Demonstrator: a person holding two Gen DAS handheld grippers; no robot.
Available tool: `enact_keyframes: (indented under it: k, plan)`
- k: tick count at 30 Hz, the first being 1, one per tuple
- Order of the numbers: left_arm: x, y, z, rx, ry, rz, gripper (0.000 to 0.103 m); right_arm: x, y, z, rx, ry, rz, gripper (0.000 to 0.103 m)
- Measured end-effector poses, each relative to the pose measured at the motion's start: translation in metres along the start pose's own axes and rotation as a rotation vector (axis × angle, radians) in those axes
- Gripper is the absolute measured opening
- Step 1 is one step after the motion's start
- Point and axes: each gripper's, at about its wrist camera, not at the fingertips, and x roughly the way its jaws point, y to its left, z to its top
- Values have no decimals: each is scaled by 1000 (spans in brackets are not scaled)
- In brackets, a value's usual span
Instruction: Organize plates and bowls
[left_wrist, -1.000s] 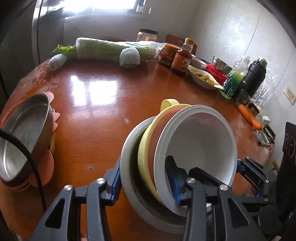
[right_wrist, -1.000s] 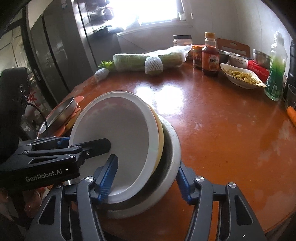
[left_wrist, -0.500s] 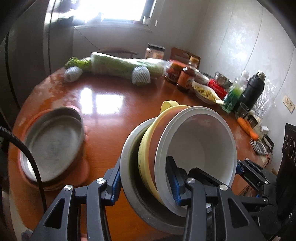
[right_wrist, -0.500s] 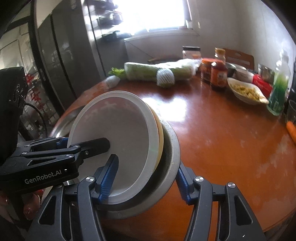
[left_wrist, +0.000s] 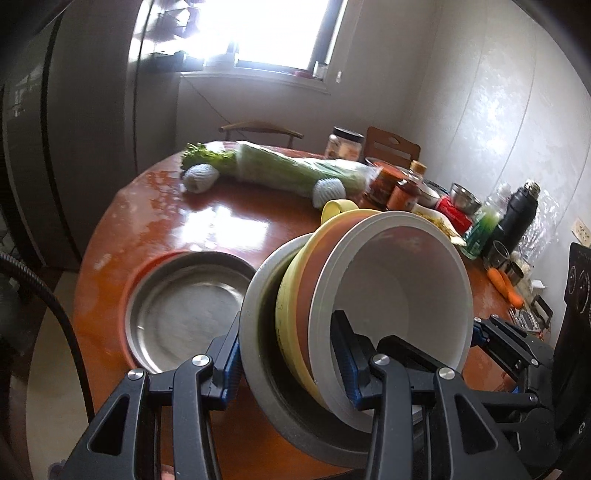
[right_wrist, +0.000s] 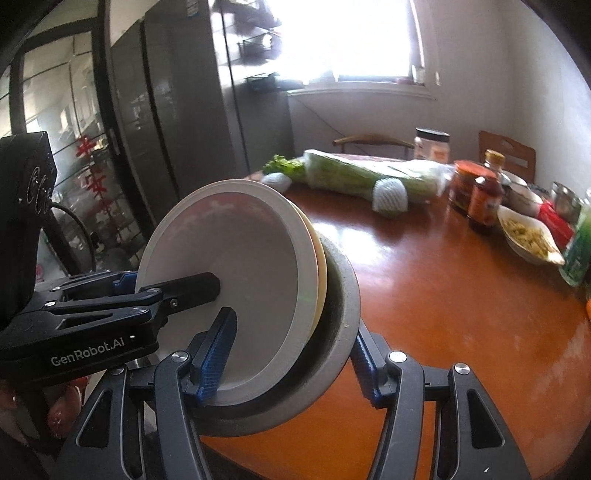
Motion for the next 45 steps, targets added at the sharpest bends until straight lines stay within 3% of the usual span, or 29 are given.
enact_keyframes:
  k: [19, 36, 45]
  plan:
    - [5, 84, 11, -66, 0, 49, 44, 66, 64, 39, -102, 46, 36, 61]
    - [29, 108, 11, -75, 33, 33, 45, 94, 84, 38, -129, 99, -9, 61]
    - [37, 119, 7, -87, 54, 61, 45, 107, 94, 36, -155, 125, -15, 61]
